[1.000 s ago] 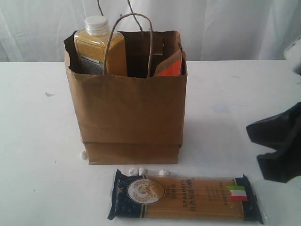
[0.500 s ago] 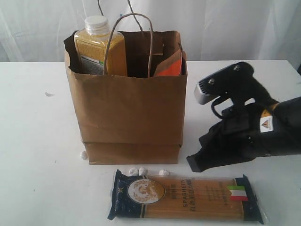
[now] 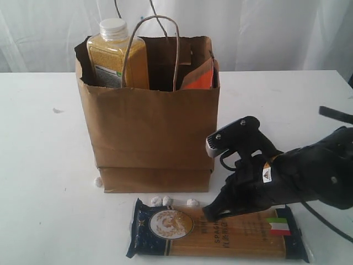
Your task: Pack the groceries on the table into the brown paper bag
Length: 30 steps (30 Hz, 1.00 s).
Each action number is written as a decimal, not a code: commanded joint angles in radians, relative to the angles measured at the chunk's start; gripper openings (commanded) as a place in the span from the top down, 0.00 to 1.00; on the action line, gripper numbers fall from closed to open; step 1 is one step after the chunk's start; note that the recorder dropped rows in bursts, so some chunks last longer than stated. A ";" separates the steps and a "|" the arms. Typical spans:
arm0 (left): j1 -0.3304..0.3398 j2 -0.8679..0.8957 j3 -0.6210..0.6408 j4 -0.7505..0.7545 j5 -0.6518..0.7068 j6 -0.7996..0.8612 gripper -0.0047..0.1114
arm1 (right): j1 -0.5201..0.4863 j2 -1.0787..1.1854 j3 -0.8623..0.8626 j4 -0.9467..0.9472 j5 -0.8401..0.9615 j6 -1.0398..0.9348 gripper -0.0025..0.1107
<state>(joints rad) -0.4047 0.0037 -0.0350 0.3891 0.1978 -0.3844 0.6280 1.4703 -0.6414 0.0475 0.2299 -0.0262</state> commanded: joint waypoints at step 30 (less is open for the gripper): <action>0.004 -0.004 0.004 0.009 -0.009 0.000 0.96 | 0.197 0.184 0.004 0.031 -0.174 0.320 0.52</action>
<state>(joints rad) -0.4047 0.0037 -0.0350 0.3891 0.1978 -0.3838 0.8193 1.6489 -0.6414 0.0741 0.0899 0.2278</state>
